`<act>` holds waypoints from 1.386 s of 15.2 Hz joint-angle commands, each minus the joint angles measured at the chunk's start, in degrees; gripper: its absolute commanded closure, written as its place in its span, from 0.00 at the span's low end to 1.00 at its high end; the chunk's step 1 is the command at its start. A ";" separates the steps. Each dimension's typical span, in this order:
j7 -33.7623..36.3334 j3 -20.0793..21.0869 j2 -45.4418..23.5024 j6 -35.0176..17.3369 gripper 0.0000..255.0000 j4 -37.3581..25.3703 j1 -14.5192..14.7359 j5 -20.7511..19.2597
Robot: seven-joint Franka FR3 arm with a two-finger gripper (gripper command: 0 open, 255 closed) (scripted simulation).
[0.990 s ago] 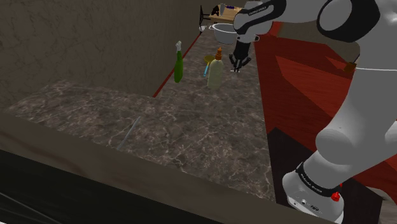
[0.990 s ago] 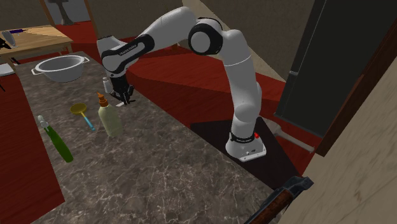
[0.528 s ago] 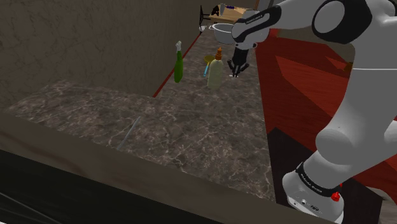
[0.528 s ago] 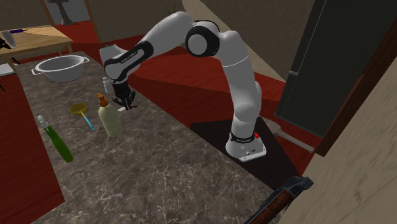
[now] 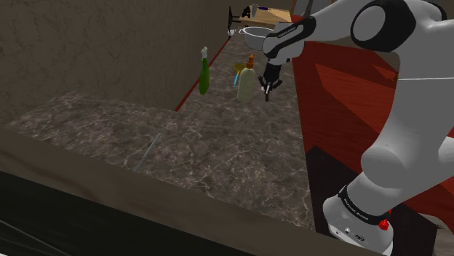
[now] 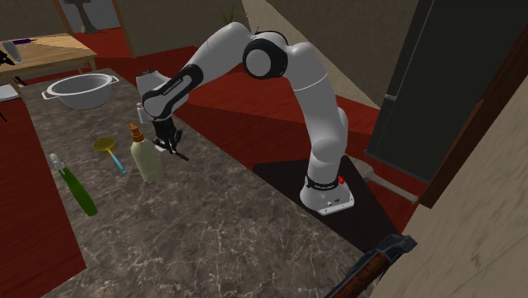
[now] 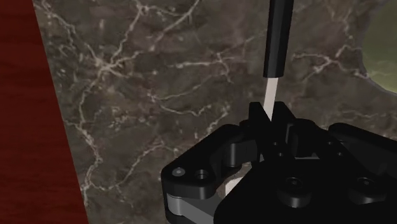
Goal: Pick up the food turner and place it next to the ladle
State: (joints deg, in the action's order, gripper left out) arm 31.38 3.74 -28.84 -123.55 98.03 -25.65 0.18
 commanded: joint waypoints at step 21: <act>-0.22 0.00 1.97 4.47 0.00 -2.52 -0.22 0.11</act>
State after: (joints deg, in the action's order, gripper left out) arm 31.28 3.77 -27.12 -119.46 95.59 -25.78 0.27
